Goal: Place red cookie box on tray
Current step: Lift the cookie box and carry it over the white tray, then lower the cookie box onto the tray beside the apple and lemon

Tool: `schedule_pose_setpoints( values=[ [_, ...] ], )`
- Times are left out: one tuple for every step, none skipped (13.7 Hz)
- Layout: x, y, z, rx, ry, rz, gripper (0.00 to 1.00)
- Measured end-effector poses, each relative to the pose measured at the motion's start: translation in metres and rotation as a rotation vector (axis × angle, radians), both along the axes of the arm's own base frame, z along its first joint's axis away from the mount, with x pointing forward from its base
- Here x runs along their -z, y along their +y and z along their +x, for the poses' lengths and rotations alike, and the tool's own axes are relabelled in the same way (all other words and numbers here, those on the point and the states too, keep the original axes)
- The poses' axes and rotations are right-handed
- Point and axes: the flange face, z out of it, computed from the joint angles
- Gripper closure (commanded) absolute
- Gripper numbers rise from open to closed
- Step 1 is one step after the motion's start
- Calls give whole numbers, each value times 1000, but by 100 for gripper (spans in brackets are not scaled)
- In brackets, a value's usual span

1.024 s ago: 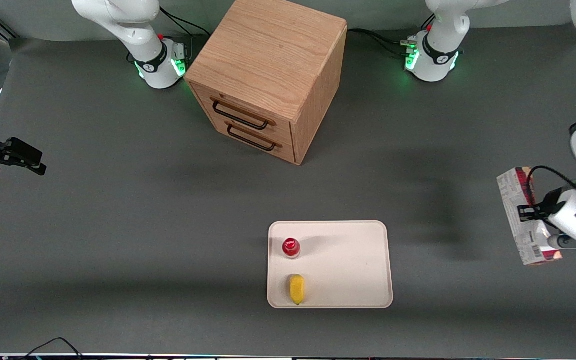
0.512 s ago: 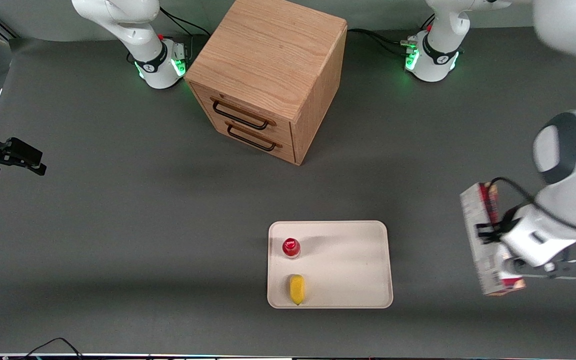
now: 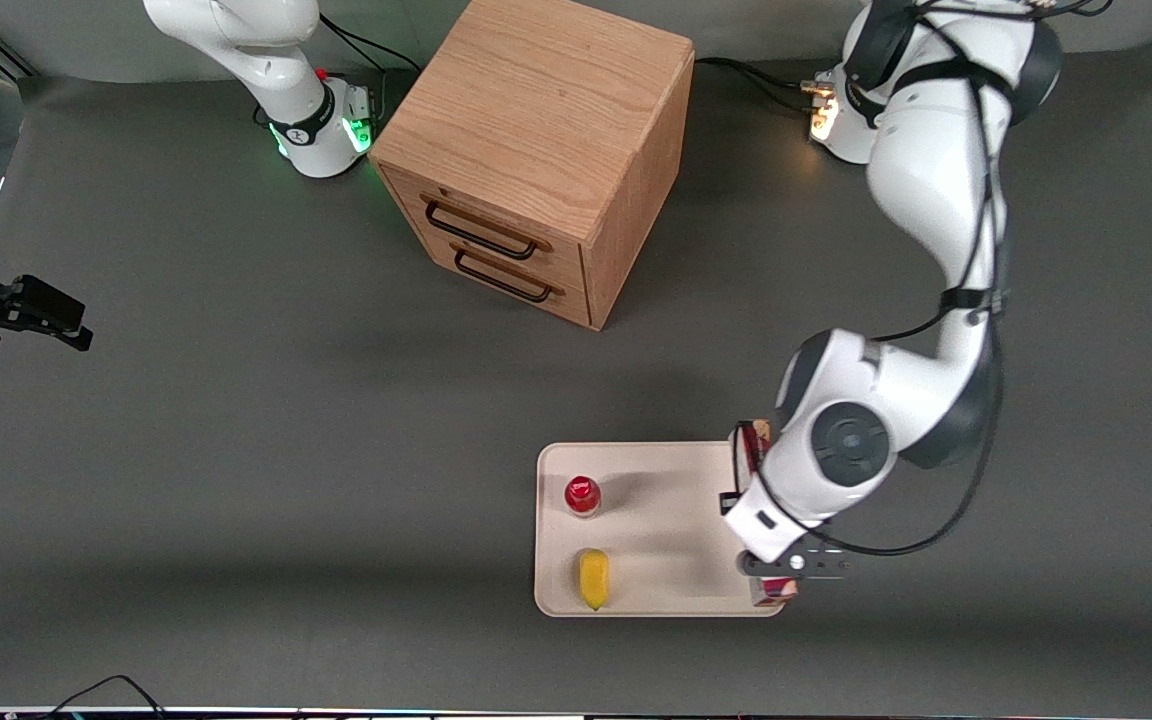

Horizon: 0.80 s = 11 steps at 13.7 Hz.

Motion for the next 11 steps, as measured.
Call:
schedule_pose_setpoints(
  values=[
    [25, 2, 0, 1, 12, 22, 100],
    [44, 6, 1, 2, 22, 36, 100],
    [58, 11, 3, 5, 23, 44, 100],
    [68, 13, 5, 7, 18, 45, 100],
    [71, 14, 6, 7, 13, 42, 100],
    [71, 13, 6, 7, 13, 42, 100],
    [71, 14, 6, 6, 13, 41, 97],
    [71, 14, 6, 3, 14, 37, 13],
    [71, 15, 6, -1, 15, 34, 0],
    [71, 15, 7, -1, 11, 30, 0],
    [74, 15, 7, -1, 1, 24, 0]
  ],
)
